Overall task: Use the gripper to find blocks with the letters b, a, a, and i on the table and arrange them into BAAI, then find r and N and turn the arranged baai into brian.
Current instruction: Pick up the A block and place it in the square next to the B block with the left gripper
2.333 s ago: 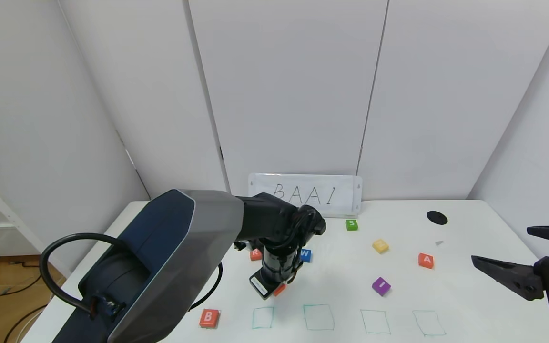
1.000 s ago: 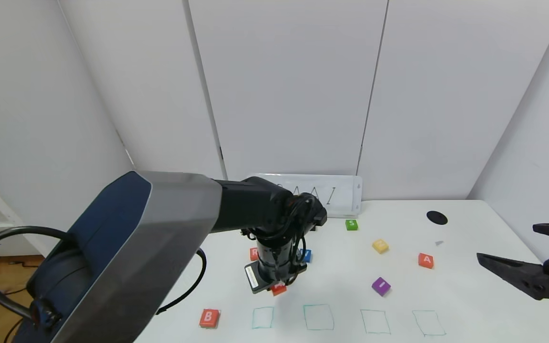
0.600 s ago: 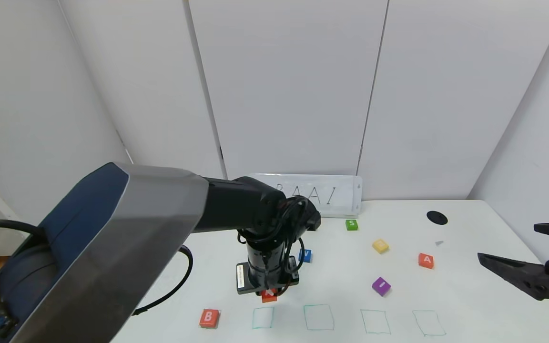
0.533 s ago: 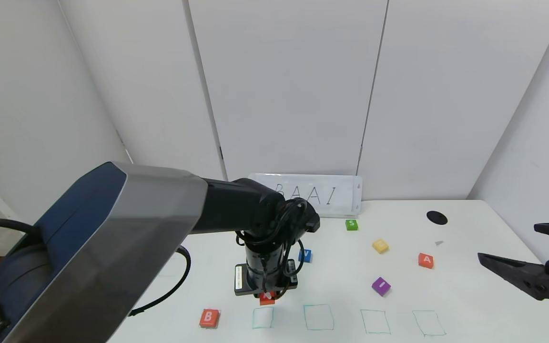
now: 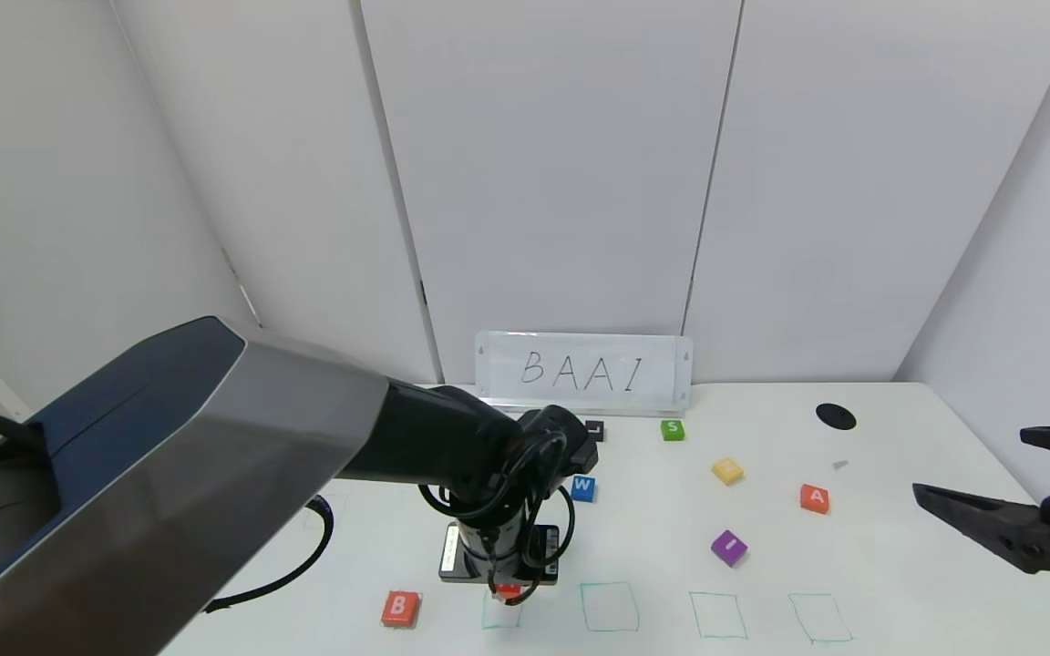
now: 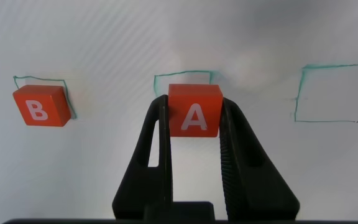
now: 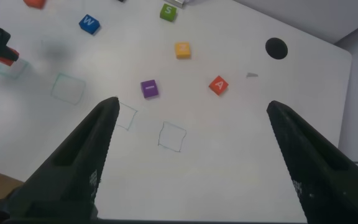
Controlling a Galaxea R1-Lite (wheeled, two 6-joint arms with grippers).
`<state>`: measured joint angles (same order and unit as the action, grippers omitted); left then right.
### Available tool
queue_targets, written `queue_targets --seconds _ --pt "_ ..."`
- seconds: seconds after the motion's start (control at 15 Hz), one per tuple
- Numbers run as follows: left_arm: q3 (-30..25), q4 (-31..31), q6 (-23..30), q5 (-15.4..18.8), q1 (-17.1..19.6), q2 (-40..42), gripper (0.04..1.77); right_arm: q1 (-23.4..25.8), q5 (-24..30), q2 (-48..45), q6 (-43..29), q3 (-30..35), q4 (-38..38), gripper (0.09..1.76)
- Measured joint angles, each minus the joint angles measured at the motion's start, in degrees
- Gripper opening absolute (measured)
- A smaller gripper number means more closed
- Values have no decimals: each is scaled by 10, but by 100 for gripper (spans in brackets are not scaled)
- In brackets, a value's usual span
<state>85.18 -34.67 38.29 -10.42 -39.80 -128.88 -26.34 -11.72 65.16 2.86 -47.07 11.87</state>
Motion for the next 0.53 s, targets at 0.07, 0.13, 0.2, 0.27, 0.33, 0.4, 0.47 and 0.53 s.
queue_targets --seconds 0.07,0.13,0.2,0.27,0.33,0.4,0.47,0.53 --pt "-10 3 -2 0 0 4 50 0 0 0 0 0 0 171" --pt "-18 4 -5 0 1 7 50 0 0 1 0 0 0 171" --pt "-25 6 -7 0 1 10 50 0 0 2 0 1 0 171" --pt "-34 11 -9 1 1 14 50 0 0 2 0 1 0 171" --pt "-43 24 -9 1 0 17 50 0 0 2 0 1 0 171" --pt "-55 39 -9 2 -2 20 50 0 0 2 0 1 0 171" --pt "-69 59 -9 2 -4 24 50 0 0 2 0 1 0 171" --pt "-82 79 -8 1 -6 29 50 0 0 2 0 1 0 171"
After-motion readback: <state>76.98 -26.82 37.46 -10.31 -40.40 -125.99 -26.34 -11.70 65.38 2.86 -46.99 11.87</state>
